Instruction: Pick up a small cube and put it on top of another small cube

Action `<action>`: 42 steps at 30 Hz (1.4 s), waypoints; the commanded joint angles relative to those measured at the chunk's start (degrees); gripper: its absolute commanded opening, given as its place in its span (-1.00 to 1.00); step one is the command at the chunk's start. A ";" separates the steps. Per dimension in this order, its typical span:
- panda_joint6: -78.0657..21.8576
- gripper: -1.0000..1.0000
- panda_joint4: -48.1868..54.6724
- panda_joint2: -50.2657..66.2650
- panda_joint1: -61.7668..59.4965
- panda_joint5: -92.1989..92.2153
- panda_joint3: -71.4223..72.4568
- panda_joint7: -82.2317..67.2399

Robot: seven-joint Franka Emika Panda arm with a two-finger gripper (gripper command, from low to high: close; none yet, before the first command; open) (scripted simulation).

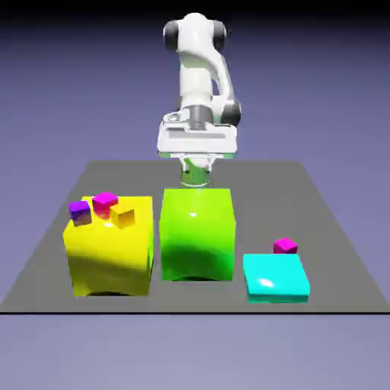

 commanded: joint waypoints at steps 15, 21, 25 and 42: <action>-15.42 0.00 7.38 26.45 -9.13 -24.61 31.15 -17.31; -21.58 0.00 10.33 37.04 -12.78 -34.45 43.61 -24.23; -25.70 0.00 12.30 44.09 -15.21 -41.01 51.91 -28.85; -27.92 -1.00 16.36 56.98 -10.53 -57.47 48.84 -24.46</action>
